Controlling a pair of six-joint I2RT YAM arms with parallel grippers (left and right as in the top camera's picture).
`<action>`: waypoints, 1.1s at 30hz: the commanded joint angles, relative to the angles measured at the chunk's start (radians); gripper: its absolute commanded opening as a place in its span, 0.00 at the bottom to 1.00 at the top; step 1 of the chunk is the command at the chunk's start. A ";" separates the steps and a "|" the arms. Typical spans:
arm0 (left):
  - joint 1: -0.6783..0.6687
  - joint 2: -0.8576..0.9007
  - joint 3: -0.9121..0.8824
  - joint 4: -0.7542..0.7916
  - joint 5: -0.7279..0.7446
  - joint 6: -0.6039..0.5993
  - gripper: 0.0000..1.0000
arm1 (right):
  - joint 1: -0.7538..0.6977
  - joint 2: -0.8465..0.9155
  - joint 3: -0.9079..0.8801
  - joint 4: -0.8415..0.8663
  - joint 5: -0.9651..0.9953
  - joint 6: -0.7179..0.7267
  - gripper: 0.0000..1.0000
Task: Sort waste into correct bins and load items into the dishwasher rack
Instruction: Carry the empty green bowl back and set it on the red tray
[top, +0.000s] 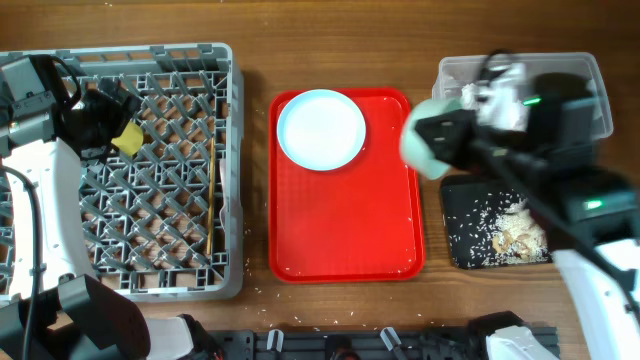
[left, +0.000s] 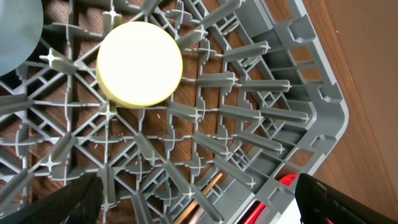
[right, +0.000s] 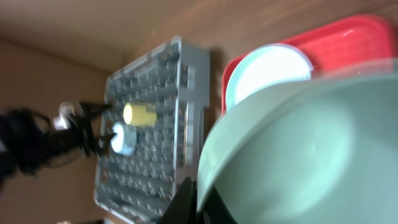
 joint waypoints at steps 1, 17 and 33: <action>0.004 -0.014 -0.003 0.002 0.005 -0.006 1.00 | 0.258 0.132 0.003 0.066 0.349 0.100 0.04; 0.004 -0.014 -0.003 0.002 0.005 -0.006 1.00 | 0.634 0.662 0.004 0.235 0.444 0.046 0.70; 0.004 -0.014 -0.003 0.002 0.005 -0.006 1.00 | -0.042 0.156 0.193 -0.077 0.631 -0.148 1.00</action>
